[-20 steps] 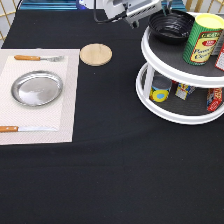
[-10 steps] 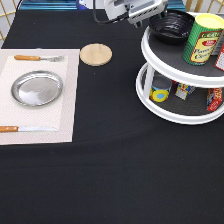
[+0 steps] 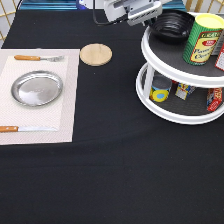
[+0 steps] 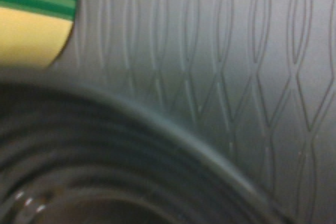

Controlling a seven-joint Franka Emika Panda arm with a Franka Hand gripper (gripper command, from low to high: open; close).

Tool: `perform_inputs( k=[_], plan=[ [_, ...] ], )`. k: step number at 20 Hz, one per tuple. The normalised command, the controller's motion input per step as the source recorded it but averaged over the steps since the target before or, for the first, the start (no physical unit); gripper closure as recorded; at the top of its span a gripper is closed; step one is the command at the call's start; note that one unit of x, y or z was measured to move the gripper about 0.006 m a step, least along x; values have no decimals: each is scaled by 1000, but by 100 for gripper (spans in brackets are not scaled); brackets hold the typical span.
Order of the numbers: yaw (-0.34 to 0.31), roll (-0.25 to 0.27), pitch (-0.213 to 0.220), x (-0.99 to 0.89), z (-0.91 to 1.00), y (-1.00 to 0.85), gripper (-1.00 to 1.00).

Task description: Pick up the bowl from the lazy Susan and put bowl on the plate

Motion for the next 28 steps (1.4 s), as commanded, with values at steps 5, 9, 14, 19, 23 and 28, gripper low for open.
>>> perform_inputs(
  k=[5, 9, 14, 19, 23, 28],
  plan=[
    [-83, -55, -3, 24, 720, -242, 100],
    [-85, -47, 9, 123, 966, -491, 100],
    [-87, -27, 25, 189, 568, -724, 100],
    [-58, -92, 14, 228, 18, -774, 100],
    [-58, -59, 0, 194, -187, -819, 100],
    [-96, -6, 1, 189, -275, -759, 100]
  ],
)
